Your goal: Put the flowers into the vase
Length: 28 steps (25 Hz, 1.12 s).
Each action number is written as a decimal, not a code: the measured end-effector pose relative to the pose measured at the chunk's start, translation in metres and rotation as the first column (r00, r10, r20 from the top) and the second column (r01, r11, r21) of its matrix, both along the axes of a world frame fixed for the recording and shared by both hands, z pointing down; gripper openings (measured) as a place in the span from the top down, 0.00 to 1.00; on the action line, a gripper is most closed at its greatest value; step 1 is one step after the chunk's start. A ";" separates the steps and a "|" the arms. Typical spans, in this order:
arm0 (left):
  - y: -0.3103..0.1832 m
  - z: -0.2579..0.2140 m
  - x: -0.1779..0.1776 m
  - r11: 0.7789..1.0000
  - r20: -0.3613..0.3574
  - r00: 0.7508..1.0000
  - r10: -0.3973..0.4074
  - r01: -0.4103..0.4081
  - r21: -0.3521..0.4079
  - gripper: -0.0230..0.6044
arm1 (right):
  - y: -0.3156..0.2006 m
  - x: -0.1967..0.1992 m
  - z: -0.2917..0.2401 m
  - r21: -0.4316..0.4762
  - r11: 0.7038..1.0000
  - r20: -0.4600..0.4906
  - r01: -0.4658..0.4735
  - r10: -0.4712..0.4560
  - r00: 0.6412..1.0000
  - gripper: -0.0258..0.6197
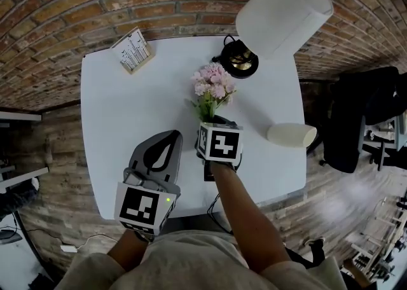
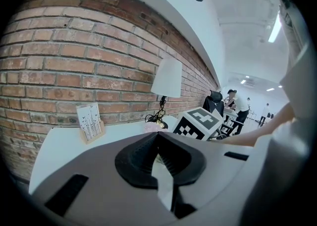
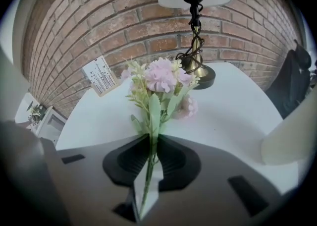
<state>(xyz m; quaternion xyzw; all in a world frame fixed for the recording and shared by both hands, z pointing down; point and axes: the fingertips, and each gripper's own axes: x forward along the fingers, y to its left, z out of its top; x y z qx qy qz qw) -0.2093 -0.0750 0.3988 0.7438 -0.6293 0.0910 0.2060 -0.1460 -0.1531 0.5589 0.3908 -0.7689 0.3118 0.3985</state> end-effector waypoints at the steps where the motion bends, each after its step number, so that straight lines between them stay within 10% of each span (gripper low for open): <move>1: 0.001 -0.001 0.002 1.000 -0.001 1.000 0.001 -0.001 -0.001 0.95 | 0.001 0.001 -0.002 0.010 1.000 0.006 0.003 -0.003 1.000 0.88; 28: 0.028 -0.037 0.050 0.994 0.041 0.997 0.067 -0.070 0.085 0.95 | 0.014 0.034 -0.157 0.515 0.853 0.215 -0.084 -0.034 0.976 0.88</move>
